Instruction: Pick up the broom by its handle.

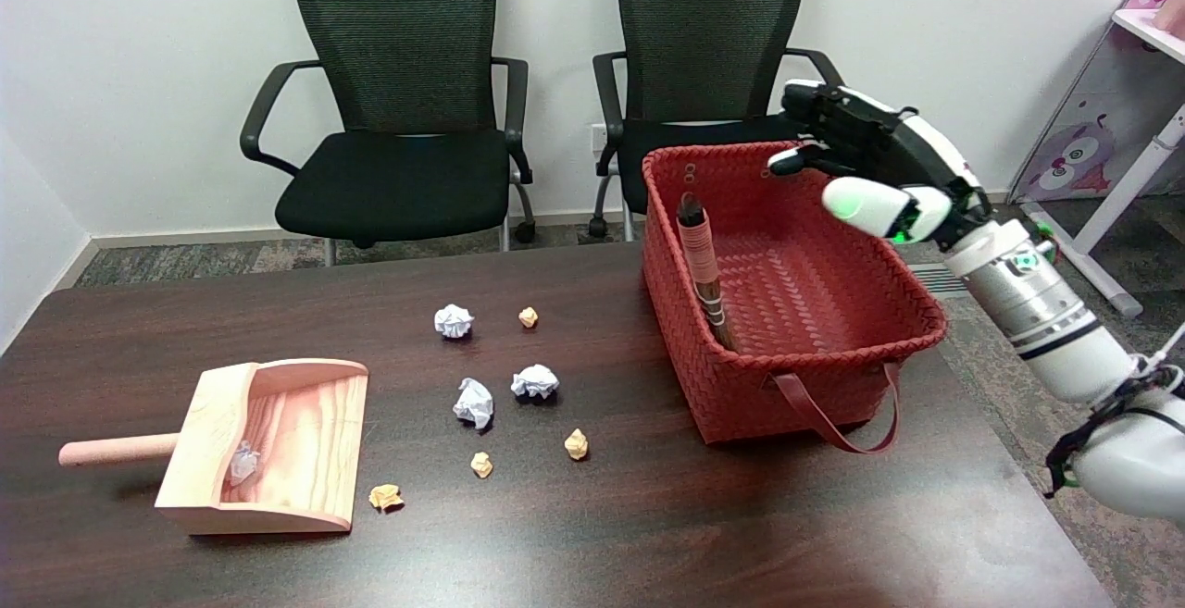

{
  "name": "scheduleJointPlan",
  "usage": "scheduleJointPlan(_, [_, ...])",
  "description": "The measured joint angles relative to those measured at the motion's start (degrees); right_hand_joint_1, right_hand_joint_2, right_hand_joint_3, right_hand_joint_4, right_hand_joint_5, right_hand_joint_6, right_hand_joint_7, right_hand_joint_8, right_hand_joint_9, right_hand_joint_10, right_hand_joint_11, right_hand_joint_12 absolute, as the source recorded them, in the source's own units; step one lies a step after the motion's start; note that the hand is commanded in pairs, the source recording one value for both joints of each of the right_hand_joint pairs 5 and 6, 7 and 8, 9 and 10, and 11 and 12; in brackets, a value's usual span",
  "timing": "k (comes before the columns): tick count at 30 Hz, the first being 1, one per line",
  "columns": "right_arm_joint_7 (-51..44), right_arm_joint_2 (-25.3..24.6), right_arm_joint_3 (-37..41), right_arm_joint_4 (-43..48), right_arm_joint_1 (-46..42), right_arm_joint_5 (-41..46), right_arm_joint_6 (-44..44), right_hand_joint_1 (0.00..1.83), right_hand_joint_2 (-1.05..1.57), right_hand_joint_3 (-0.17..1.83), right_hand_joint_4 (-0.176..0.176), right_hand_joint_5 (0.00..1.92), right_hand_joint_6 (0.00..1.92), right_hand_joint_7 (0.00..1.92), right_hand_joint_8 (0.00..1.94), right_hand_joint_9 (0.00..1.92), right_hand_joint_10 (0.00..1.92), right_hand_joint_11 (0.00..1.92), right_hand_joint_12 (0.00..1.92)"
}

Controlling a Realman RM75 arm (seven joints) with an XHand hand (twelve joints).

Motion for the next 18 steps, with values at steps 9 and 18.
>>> scheduleJointPlan(9, [-10.6, 0.1, 1.5, -5.2, 0.7, -1.2, -8.8, 0.86, 0.15, 0.8, -0.176, 0.23, 0.23, 0.23, 0.23, 0.27, 0.27, 0.52, 0.52])
scheduleJointPlan(18, [-20.5, -0.9, 1.9, -10.0, 1.1, -1.7, -16.6, 0.87, 0.14, 0.78, -0.176, 0.22, 0.22, 0.22, 0.22, 0.22, 0.22, 0.43, 0.43])
